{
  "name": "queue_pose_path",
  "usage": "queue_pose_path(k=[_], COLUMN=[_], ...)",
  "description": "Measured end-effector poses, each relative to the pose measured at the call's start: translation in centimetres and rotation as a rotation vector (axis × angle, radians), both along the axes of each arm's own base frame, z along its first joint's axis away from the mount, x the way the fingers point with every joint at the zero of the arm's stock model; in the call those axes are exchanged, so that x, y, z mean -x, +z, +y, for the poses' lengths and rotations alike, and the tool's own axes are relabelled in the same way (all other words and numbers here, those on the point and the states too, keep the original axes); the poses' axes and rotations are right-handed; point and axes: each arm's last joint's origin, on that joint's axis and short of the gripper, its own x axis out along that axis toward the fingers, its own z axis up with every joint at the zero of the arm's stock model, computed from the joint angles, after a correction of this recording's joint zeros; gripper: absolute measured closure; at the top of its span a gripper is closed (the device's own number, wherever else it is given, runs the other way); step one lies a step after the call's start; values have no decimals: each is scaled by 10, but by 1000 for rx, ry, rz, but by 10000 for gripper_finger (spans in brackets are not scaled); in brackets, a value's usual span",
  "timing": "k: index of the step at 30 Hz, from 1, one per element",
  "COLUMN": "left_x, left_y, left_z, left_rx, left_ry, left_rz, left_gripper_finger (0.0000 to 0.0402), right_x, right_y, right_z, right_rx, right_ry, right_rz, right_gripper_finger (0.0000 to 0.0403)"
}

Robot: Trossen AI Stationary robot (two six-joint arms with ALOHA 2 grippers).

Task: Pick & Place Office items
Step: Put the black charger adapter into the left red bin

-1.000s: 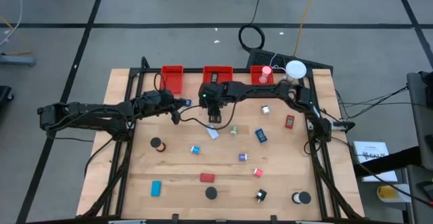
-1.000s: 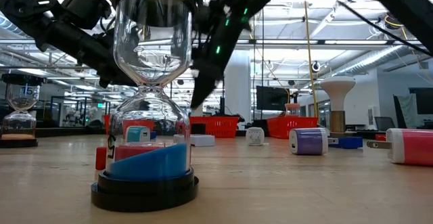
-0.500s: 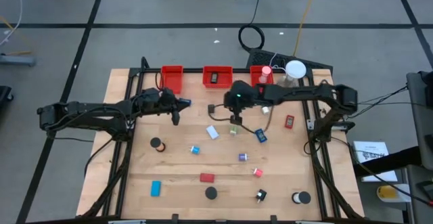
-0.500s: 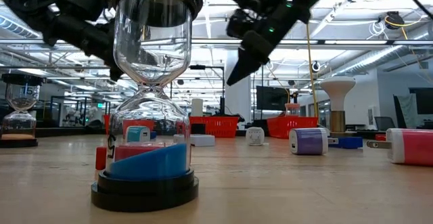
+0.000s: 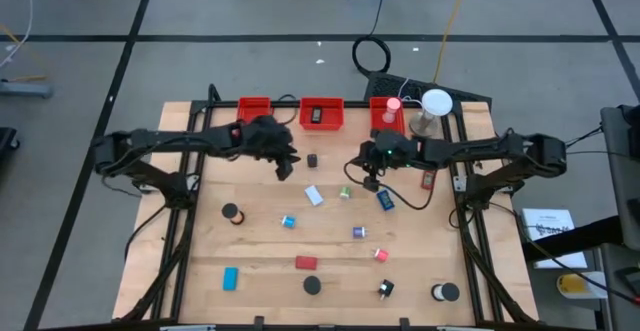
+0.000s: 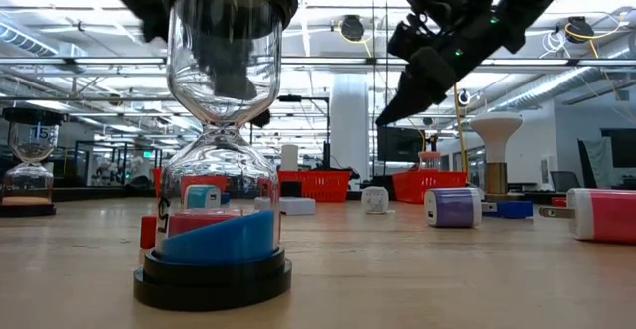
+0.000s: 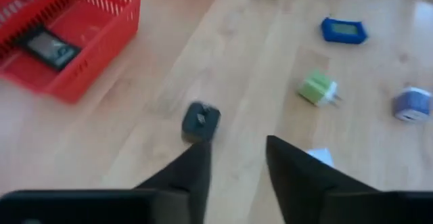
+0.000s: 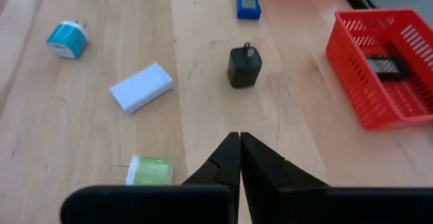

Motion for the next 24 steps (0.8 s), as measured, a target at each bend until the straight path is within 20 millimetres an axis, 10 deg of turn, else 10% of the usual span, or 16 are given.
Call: queue_pose_path(k=[11, 24], left_x=[-53, -75], left_y=[-19, -49], left_z=[21, 32], left_rx=[-42, -143], left_ry=[-123, -189], left_rz=[171, 331], left_gripper_finger=[114, 115], right_x=[5, 5], right_y=[-9, -9], right_z=[8, 8], right_rx=[27, 49], right_ry=[43, 62], right_rz=[-7, 2], right_gripper_finger=[397, 397])
